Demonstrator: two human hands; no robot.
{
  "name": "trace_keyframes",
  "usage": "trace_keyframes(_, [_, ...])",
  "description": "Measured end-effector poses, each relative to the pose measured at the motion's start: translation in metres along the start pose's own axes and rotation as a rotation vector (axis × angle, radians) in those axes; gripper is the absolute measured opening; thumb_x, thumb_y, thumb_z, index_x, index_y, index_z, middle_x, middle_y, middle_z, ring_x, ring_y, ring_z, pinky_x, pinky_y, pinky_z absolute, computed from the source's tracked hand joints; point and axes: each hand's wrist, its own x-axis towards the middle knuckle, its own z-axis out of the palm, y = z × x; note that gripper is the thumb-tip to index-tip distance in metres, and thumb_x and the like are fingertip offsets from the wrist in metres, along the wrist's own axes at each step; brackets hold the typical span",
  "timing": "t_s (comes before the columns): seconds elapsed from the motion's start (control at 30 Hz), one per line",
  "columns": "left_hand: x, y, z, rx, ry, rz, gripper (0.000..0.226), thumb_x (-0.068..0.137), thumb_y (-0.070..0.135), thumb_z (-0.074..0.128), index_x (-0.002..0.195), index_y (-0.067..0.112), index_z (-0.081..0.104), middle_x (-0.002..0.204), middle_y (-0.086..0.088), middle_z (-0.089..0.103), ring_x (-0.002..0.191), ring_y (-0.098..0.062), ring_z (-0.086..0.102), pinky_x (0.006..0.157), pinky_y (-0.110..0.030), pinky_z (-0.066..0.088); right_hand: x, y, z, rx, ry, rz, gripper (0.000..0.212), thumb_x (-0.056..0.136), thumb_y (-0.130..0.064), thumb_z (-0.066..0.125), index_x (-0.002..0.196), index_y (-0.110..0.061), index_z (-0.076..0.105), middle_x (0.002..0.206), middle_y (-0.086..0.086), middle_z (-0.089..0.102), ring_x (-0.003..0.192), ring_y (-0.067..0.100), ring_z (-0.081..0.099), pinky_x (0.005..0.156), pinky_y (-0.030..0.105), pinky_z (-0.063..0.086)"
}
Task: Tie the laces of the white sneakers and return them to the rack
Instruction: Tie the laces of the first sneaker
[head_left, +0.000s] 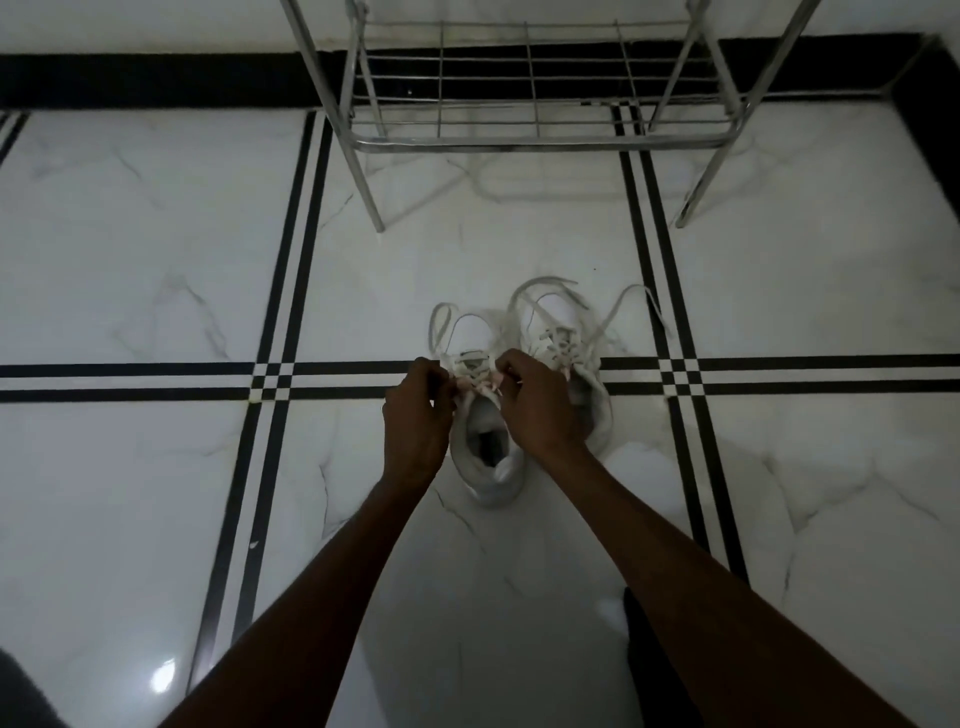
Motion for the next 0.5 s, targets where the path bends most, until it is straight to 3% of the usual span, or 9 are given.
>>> trace_keyframes(0.1, [-0.001,0.002,0.004,0.081,0.0,0.006,0.003,0.1,0.01,0.054,0.1,0.009,0.05,0.088,-0.012,0.071,0.076,-0.027,0.071,0.068,-0.052,0.06,0.001,-0.001,0.008,0.039,0.037,0.057,0.016,0.099,-0.011,0.046,0.105,-0.018,0.059,0.098,0.01,0.07,0.09,0.025,0.064,0.071,0.034,0.055])
trace_keyframes(0.2, [0.0,0.003,0.005,0.126,0.037,-0.017,0.005,0.1,0.006,0.053,0.102,0.005,0.049,0.09,-0.015,0.071,0.075,-0.029,0.068,0.064,-0.047,0.057,0.0,-0.002,0.009,0.096,0.071,0.032,0.015,0.099,-0.007,0.046,0.105,-0.013,0.058,0.087,0.006,0.065,0.075,0.017,0.06,0.054,0.013,0.042])
trace_keyframes(0.33, [0.0,0.004,0.0,0.161,0.029,-0.035,0.009,0.097,0.006,0.056,0.102,0.004,0.048,0.088,-0.015,0.07,0.074,-0.031,0.066,0.064,-0.05,0.055,-0.003,-0.002,0.008,0.148,0.058,0.055,0.012,0.102,-0.016,0.046,0.103,-0.012,0.056,0.083,0.005,0.063,0.075,0.021,0.059,0.059,0.027,0.042])
trace_keyframes(0.43, [-0.001,0.003,-0.002,0.131,0.019,-0.015,0.007,0.098,0.004,0.053,0.102,0.003,0.047,0.09,-0.018,0.07,0.076,-0.033,0.067,0.065,-0.053,0.055,0.0,-0.003,0.007,0.209,0.033,0.113,0.013,0.101,-0.02,0.046,0.107,-0.018,0.057,0.095,0.007,0.068,0.088,0.026,0.066,0.072,0.041,0.058])
trace_keyframes(0.5, [0.0,0.002,-0.006,0.084,-0.001,-0.005,0.004,0.099,0.005,0.052,0.102,0.003,0.049,0.092,-0.018,0.071,0.079,-0.035,0.069,0.067,-0.054,0.057,0.002,-0.003,0.007,0.246,-0.031,0.142,0.01,0.1,-0.024,0.047,0.104,-0.026,0.056,0.102,0.006,0.07,0.092,0.027,0.067,0.079,0.051,0.06])
